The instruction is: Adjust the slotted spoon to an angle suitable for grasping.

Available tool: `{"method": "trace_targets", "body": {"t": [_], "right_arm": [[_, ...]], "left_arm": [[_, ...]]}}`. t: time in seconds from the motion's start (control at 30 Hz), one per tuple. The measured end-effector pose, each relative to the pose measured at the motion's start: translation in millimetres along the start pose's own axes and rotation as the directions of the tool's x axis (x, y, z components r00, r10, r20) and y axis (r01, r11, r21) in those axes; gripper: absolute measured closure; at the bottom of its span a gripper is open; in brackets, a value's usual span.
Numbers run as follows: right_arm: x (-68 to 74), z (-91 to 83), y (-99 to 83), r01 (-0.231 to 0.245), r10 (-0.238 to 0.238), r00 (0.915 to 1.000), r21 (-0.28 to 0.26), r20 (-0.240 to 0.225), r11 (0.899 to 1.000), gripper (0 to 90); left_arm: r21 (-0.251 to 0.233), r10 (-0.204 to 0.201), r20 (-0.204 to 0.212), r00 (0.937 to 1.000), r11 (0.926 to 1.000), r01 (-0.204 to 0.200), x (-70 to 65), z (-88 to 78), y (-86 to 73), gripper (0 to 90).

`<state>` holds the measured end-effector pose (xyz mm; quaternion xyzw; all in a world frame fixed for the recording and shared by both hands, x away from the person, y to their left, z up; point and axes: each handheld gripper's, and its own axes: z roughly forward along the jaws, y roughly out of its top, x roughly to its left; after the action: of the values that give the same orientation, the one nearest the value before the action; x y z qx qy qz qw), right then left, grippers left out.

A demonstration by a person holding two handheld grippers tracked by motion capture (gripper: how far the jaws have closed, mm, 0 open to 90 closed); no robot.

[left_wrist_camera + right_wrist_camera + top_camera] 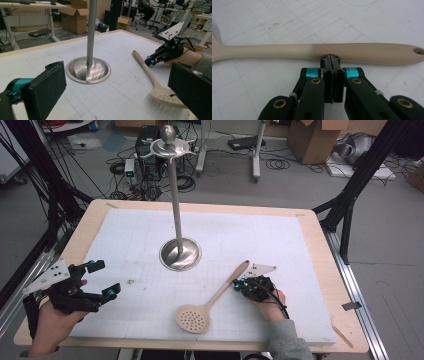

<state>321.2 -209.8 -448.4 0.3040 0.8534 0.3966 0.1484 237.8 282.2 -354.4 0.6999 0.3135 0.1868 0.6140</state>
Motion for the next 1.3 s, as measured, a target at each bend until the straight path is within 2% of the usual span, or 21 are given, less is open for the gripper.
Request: {"method": "trace_targets", "body": {"t": [0.1,0.43,0.7,0.9,0.97,1.07,1.2,1.3], "right_arm": [[1.0,4.0,3.5,-0.002,0.002,0.9999,0.002,-0.011,1.000,90.0],[6.9,25.1,21.2,0.037,-0.038,0.9984,-0.003,-0.042,0.999,90.0],[22.1,44.1,37.3,0.076,-0.076,0.9939,-0.004,-0.080,0.997,90.0],[23.8,44.5,39.0,0.084,-0.084,0.9931,-0.004,-0.082,0.996,90.0],[26.7,40.6,40.7,0.087,-0.089,0.9915,-0.029,-0.095,0.996,90.0],[36.1,29.6,45.3,0.096,-0.106,0.9853,-0.078,-0.134,0.992,90.0],[44.8,26.7,47.0,0.112,-0.124,0.9795,-0.082,-0.159,0.990,90.0],[55.3,27.6,49.2,0.141,-0.151,0.9711,-0.070,-0.185,0.988,90.0]], "left_arm": [[-0.004,-0.003,-0.008,1.0000,1.0000,0.003,0.0,-4.0,-0.5,2.1],[-0.007,-0.007,-0.029,0.9996,1.0000,0.007,0.6,-15.7,-2.3,2.1],[-0.011,-0.010,-0.044,0.9990,0.9999,0.009,1.0,-23.1,-3.4,2.1],[-0.007,-0.009,-0.046,0.9989,0.9999,0.009,1.6,-23.9,-4.6,2.1],[-0.007,-0.009,-0.045,0.9989,0.9999,0.009,1.5,-23.6,-4.4,2.1],[-0.008,-0.010,-0.045,0.9989,0.9999,0.009,1.8,-23.6,-4.1,2.1],[-0.007,-0.006,-0.046,0.9989,1.0000,0.006,1.5,-23.0,-3.9,2.1],[-0.006,-0.007,-0.044,0.9990,1.0000,0.007,0.6,-21.9,-3.6,2.1]]}}
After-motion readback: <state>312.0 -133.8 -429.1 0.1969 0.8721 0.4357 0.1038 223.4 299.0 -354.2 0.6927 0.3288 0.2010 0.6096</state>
